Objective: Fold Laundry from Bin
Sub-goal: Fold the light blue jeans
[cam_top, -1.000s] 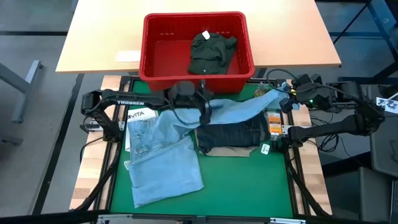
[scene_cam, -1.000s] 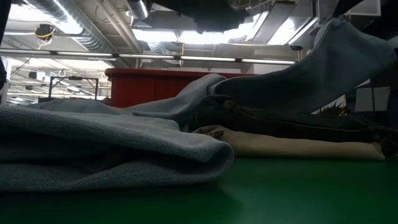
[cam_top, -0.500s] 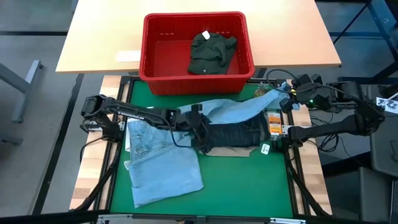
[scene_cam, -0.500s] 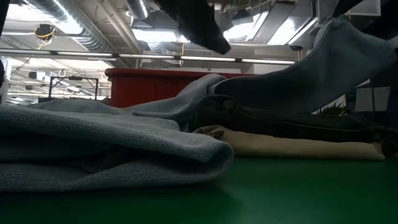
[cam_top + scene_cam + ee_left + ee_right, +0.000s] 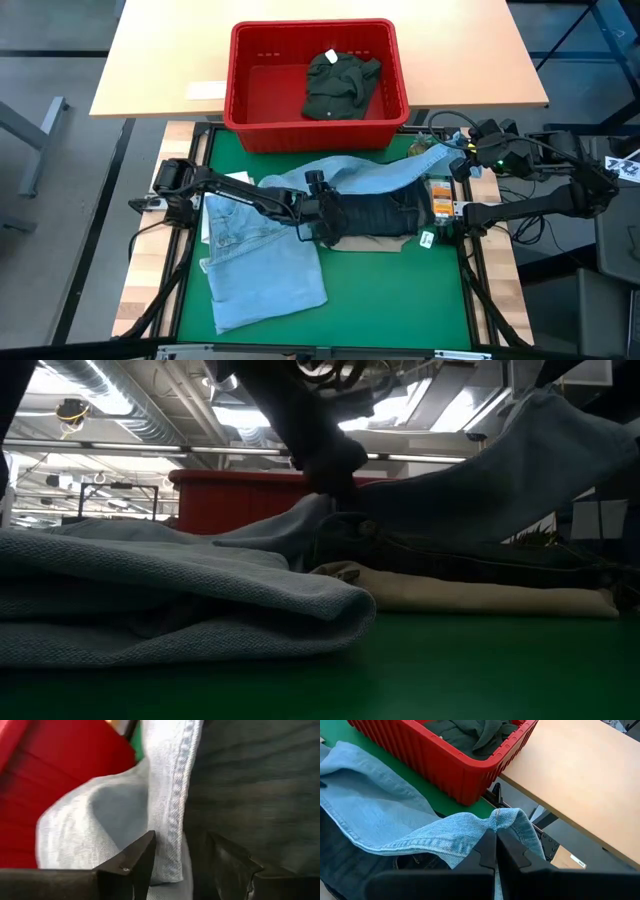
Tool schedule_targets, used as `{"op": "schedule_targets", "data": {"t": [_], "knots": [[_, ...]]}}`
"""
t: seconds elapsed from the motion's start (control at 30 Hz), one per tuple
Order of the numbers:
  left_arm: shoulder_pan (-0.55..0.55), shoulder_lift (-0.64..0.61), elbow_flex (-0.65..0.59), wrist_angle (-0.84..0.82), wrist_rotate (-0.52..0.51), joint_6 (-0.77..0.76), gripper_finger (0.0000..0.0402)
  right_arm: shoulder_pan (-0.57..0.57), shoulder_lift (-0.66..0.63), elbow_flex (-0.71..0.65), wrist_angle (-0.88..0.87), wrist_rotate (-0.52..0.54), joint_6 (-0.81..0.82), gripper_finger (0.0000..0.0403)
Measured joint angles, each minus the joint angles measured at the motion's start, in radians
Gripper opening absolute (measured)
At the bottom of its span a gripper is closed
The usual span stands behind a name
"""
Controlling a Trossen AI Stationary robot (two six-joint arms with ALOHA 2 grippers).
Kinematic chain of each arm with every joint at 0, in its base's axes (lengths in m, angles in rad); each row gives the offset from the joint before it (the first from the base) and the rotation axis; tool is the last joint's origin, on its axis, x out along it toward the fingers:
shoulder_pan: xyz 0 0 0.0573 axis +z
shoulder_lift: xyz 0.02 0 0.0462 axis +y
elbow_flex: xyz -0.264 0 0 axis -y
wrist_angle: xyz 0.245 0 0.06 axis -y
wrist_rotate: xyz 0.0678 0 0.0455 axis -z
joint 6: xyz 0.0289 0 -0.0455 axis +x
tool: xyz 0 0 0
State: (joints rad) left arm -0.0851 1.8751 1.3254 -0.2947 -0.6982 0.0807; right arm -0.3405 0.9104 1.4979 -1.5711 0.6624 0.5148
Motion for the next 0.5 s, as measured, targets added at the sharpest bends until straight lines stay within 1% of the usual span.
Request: {"op": "schedule_targets", "data": {"t": [0.1,0.17,0.27,0.33,0.37,0.5], "knots": [[0.008,0.004,0.000,0.002,-0.015,0.000,0.0154,0.000,0.000,0.000,0.000,0.000,0.000,0.0001],[0.012,0.004,0.000,0.002,-0.015,0.000,0.0132,0.000,0.000,0.000,0.000,0.000,0.000,0.0001],[0.015,0.004,0.000,0.016,-0.018,0.011,0.0078,0.000,0.000,0.000,0.000,0.000,0.000,0.0001],[0.016,0.004,0.000,0.050,-0.019,0.044,0.0031,0.000,0.000,0.000,0.000,0.000,0.000,0.0001],[0.015,0.004,0.000,0.072,-0.017,0.064,0.0017,0.000,0.000,0.000,0.000,0.000,0.000,0.0001],[0.013,-0.002,0.022,0.103,0.014,0.136,0.0007,0.000,0.000,0.000,0.000,0.012,-0.001,0.0001]]}}
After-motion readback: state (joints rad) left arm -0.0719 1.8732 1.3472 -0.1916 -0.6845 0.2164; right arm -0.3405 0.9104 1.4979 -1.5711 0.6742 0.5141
